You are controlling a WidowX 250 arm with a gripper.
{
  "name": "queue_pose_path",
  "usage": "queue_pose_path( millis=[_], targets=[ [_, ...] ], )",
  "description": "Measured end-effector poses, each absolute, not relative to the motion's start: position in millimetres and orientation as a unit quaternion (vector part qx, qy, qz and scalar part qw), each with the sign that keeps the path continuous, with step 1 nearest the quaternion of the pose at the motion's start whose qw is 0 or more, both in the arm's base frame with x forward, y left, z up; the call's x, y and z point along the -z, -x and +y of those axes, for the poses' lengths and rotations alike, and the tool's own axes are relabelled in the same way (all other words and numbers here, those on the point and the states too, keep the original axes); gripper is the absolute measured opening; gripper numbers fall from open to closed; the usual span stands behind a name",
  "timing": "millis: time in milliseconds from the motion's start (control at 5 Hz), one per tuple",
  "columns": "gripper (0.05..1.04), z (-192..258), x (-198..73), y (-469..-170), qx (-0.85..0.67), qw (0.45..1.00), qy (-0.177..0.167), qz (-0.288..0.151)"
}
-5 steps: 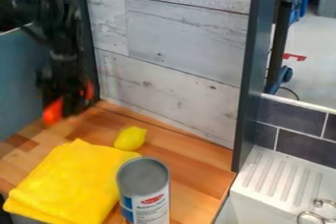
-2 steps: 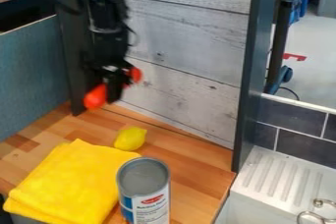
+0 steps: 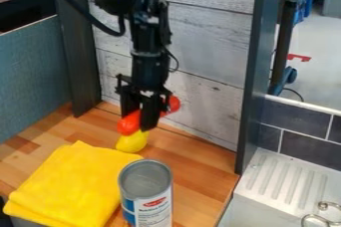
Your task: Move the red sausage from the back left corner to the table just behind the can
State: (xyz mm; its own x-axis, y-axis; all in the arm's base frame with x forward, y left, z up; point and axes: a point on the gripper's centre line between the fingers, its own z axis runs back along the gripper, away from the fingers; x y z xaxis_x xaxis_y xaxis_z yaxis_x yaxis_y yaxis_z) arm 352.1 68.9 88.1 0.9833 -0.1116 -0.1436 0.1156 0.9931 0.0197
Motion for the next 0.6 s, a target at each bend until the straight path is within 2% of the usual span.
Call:
queue_pose_path(
  millis=[400,600],
  targets=[
    [0.562,52.4,-49.2,-359.3,0.092,0.995,-0.03,0.039],
    [0.562,48.3,-40.4,-351.9,0.105,0.992,-0.03,0.056]
  ],
)
